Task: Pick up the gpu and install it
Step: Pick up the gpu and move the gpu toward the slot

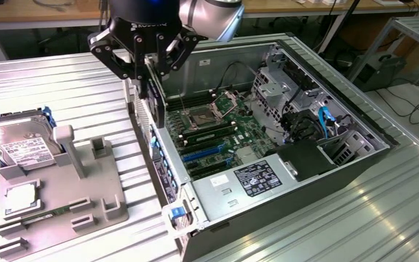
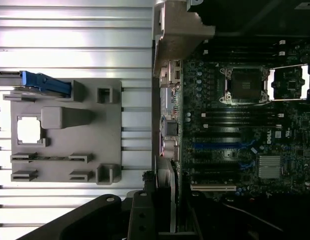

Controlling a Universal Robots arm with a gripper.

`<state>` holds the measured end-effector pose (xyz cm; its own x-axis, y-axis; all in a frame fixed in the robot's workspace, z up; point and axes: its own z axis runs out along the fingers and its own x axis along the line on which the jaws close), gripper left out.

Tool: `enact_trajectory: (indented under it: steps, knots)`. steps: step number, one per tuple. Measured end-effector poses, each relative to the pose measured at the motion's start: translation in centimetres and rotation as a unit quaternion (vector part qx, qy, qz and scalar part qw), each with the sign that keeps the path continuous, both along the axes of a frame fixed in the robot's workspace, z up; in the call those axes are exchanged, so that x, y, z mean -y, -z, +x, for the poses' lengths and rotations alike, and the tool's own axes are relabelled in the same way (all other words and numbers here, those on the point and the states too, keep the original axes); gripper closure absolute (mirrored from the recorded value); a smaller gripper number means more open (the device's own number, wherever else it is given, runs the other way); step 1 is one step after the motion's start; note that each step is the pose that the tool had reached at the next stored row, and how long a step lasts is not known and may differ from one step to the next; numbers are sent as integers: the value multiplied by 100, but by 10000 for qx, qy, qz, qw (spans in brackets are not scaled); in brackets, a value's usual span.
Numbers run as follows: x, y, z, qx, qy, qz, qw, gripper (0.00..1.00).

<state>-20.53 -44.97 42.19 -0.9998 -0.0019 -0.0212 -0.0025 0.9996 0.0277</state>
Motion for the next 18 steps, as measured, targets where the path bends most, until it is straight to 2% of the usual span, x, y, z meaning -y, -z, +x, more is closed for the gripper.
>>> enact_trajectory:
  steps: [18]
  knots:
    - [0, 0, 234, 0, 0, 0, 10000, 72]
